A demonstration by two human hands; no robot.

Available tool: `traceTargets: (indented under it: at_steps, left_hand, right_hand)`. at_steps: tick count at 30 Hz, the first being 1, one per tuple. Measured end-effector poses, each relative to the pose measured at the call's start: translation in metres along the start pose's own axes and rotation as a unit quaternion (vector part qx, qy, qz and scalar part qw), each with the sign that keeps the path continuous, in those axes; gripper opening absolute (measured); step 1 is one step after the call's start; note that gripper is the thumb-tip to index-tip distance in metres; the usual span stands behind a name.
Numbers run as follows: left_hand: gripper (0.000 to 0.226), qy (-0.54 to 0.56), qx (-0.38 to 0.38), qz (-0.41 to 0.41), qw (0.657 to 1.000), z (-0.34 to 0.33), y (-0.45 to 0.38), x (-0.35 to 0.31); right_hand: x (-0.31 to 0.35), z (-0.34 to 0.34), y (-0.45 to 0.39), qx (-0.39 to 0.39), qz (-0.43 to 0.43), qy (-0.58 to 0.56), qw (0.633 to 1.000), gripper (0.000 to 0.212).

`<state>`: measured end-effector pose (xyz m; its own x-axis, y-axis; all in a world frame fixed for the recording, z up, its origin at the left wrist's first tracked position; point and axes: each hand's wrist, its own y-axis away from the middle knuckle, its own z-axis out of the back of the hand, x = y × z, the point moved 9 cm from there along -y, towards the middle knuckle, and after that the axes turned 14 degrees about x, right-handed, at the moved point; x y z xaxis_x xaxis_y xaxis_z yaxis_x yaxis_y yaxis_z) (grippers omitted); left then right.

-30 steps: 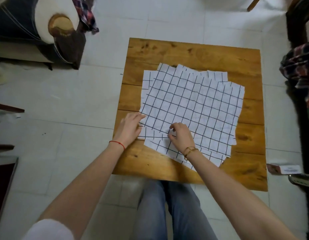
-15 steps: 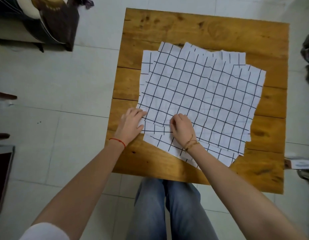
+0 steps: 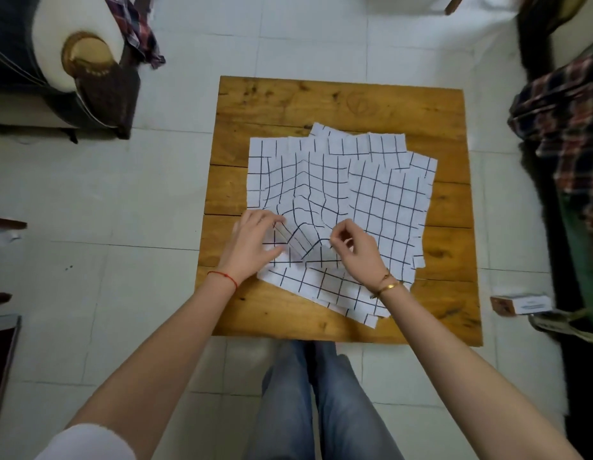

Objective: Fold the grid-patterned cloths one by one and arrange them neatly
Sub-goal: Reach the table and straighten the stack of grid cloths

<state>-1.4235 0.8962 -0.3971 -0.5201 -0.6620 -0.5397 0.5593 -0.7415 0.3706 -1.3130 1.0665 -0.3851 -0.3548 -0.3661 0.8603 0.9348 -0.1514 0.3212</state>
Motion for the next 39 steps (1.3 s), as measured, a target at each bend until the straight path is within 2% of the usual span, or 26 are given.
traceTargets:
  at_steps: [3, 6, 8, 14, 19, 21, 24, 27, 29, 33, 39]
  left_hand:
    - [0.08, 0.031, 0.043, -0.032, 0.998, 0.001, 0.011, -0.041]
    - [0.089, 0.028, 0.03, -0.049, 0.998, 0.003, 0.02, -0.078]
    - [0.077, 0.009, -0.004, -0.05, 0.999, 0.006, 0.024, -0.095]
    - [0.016, 0.01, -0.061, -0.058, 0.996, 0.034, 0.031, -0.12]
    - [0.012, 0.015, -0.021, -0.102, 0.994, 0.064, 0.029, -0.151]
    - [0.012, 0.04, -0.006, -0.114, 0.993, 0.08, 0.029, -0.164]
    - [0.013, 0.077, 0.021, -0.114, 0.99, 0.104, 0.026, -0.183]
    - [0.015, 0.095, 0.048, -0.119, 0.987, 0.129, 0.023, -0.204]
    - [0.015, 0.108, 0.067, -0.126, 0.984, 0.144, 0.021, -0.218]
    - [0.015, 0.114, 0.095, -0.135, 0.98, 0.168, 0.02, -0.238]
    - [0.014, 0.141, 0.113, -0.152, 0.972, 0.189, 0.025, -0.256]
  right_hand:
    - [0.02, 0.019, 0.02, -0.013, 0.0, -0.012, 1.0, 0.006]
    - [0.038, 0.033, 0.037, -0.024, 0.002, -0.016, 1.0, 0.007]
    - [0.047, 0.04, 0.046, -0.025, -0.006, -0.026, 0.999, 0.006]
    - [0.068, 0.067, 0.07, -0.044, -0.013, -0.018, 0.999, 0.009]
    - [0.09, 0.095, 0.087, -0.072, 0.001, 0.015, 0.997, 0.008]
    - [0.103, 0.106, 0.096, -0.09, 0.012, 0.039, 0.995, 0.02]
    - [0.135, 0.12, 0.112, -0.112, 0.065, 0.139, 0.982, 0.054]
    - [0.171, 0.123, 0.127, -0.104, 0.146, 0.254, 0.95, 0.081]
    - [0.189, 0.123, 0.133, -0.103, 0.178, 0.326, 0.923, 0.085]
    - [0.211, 0.129, 0.137, -0.136, 0.205, 0.435, 0.866, 0.078]
    - [0.252, 0.136, 0.149, -0.211, 0.324, 0.47, 0.793, 0.008]
